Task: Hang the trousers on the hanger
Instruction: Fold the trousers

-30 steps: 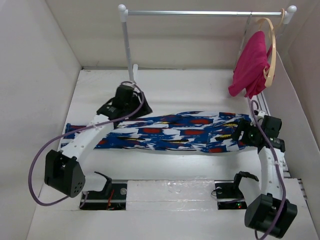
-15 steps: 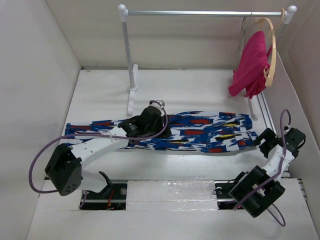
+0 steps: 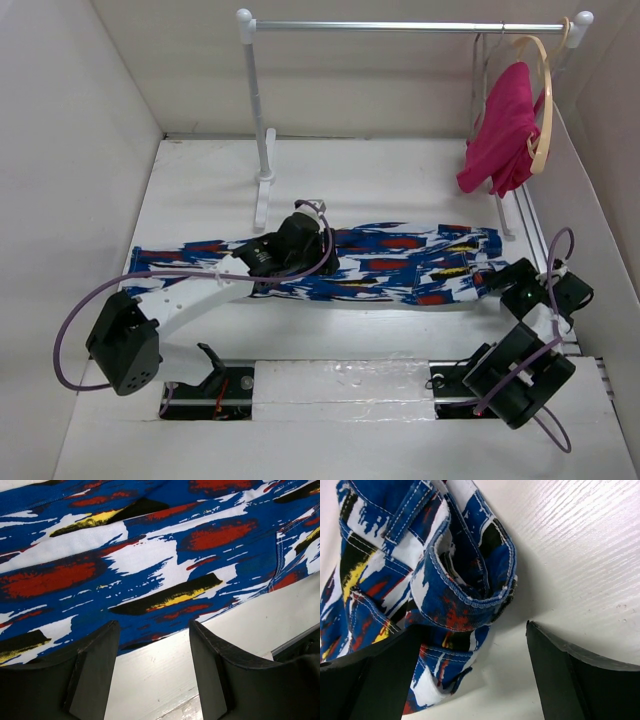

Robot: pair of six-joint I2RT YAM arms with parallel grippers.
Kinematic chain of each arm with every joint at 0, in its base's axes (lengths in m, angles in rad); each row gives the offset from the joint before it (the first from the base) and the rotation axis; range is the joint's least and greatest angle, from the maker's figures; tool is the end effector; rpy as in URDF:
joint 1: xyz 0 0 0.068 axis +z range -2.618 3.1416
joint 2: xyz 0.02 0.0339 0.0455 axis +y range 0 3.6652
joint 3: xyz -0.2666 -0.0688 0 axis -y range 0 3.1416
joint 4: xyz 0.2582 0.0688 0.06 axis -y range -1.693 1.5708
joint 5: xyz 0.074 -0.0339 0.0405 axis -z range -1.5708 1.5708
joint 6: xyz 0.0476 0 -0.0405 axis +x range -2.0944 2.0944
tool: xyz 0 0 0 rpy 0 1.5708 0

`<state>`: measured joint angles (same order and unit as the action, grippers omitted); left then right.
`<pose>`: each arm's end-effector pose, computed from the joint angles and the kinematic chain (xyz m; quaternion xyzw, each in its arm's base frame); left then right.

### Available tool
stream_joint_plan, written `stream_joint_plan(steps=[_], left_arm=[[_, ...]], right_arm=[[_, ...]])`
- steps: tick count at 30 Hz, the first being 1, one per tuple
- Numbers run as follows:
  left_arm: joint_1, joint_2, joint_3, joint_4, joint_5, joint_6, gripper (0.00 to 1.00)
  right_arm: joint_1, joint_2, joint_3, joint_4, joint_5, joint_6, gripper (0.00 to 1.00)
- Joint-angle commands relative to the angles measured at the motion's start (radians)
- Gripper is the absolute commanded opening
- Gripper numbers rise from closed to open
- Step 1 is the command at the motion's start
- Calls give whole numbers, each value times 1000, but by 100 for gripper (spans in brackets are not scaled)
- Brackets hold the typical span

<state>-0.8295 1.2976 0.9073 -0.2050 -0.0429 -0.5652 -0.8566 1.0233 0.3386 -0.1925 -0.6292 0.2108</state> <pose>0.2111 -0.2275 0.2593 0.1064 0.8768 -0.2864 0.3713 0.1463 -0.1260 0.1378 0.3644 0.8234 0.1734 0.3988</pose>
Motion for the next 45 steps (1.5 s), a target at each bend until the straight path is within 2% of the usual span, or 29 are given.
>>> stream_joint_plan(steps=[1, 5, 7, 11, 15, 16, 24, 26, 27, 28, 29, 30, 31, 32, 34, 38, 43, 45], left_arm=[[-2, 15, 16, 21, -5, 19, 53], [-2, 23, 19, 26, -8, 30, 53], [-2, 31, 19, 26, -3, 28, 53], [-2, 46, 19, 29, 8, 25, 53], [-2, 54, 25, 33, 14, 30, 53], [32, 60, 33, 30, 29, 30, 53], [44, 97, 82, 44, 12, 31, 52], [53, 129, 81, 49, 15, 16, 47], [53, 170, 78, 44, 20, 1, 41], [53, 190, 73, 45, 35, -13, 34], [65, 207, 58, 46, 38, -27, 23], [75, 236, 44, 55, 38, -59, 18], [92, 250, 29, 59, 70, -73, 16], [102, 259, 0, 65, 75, -85, 13], [145, 270, -30, 72, 69, -117, 9], [223, 272, -102, 87, 126, -142, 7], [224, 296, -156, 121, 188, -151, 5], [208, 284, -166, 127, 196, -153, 0]], right_arm=[[-7, -24, -21, 9, -29, 27, 89], [-16, -219, 63, -172, 51, -16, 89], [7, -192, 130, -218, 59, -83, 90], [-2, -203, 155, -260, 62, -114, 90], [13, -135, 100, -231, 106, -113, 91], [4, -87, 56, -184, 94, -93, 91], [42, 83, -13, 94, 49, 35, 89], [53, 113, -4, 114, 48, 47, 82], [53, 110, -3, 120, 43, 51, 64], [42, 101, 0, 120, 37, 53, 51], [30, 86, 19, 70, 42, 49, 33], [18, 28, 33, 38, 48, 39, 9], [7, -12, 55, 1, 72, 13, 4], [-2, -50, 109, -75, 91, 3, 0], [-2, -175, 173, -151, 130, -19, 0], [28, -270, 353, -313, 137, -47, 0], [88, -338, 575, -441, 160, -108, 0], [151, -364, 602, -475, 157, -114, 0]])
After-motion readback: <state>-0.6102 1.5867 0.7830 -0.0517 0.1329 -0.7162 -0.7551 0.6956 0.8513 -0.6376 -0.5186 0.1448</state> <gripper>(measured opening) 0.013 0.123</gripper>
